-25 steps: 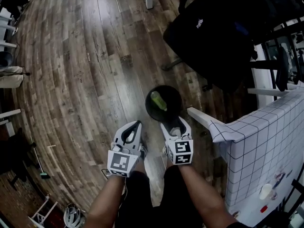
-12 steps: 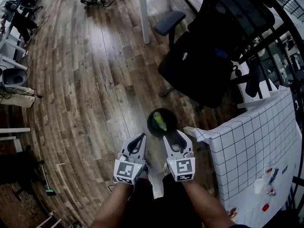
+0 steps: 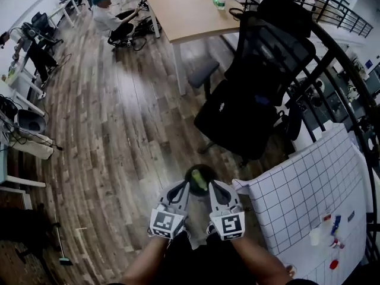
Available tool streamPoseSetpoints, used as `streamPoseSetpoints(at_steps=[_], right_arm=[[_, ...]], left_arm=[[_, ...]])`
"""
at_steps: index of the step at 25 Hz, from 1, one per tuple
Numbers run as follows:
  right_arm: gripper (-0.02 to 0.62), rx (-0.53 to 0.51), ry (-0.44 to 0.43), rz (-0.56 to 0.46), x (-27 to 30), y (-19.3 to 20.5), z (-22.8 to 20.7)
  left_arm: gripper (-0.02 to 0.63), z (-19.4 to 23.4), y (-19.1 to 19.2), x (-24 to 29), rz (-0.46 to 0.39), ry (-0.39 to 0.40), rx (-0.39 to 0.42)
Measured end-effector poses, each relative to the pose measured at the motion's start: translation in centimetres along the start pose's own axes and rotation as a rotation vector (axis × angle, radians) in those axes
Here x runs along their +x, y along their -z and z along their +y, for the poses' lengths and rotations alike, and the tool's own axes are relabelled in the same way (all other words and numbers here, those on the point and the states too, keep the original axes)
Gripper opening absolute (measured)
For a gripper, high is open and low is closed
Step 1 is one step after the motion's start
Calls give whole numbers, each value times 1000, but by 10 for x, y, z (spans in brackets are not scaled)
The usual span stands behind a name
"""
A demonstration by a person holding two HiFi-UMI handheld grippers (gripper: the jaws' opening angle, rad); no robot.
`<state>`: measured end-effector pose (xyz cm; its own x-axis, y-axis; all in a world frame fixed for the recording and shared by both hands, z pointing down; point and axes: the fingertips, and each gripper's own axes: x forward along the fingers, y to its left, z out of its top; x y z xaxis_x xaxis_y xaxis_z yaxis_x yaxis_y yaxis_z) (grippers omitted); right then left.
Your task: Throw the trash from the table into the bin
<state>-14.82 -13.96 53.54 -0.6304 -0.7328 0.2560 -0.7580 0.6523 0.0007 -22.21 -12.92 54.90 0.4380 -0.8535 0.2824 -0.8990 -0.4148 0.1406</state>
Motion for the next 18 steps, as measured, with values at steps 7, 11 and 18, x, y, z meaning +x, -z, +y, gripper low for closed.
streamPoseSetpoints(at_steps=[7, 11, 18], right_arm=[[21, 24, -28, -96, -15, -46, -13], [21, 8, -11, -111, -23, -56, -20], [21, 0, -4, -179, -29, -69, -41]], left_arm=[[18, -24, -49, 6, -61, 35, 61], [18, -26, -62, 1, -49, 2, 70], [18, -43, -93, 9, -150, 34, 125]])
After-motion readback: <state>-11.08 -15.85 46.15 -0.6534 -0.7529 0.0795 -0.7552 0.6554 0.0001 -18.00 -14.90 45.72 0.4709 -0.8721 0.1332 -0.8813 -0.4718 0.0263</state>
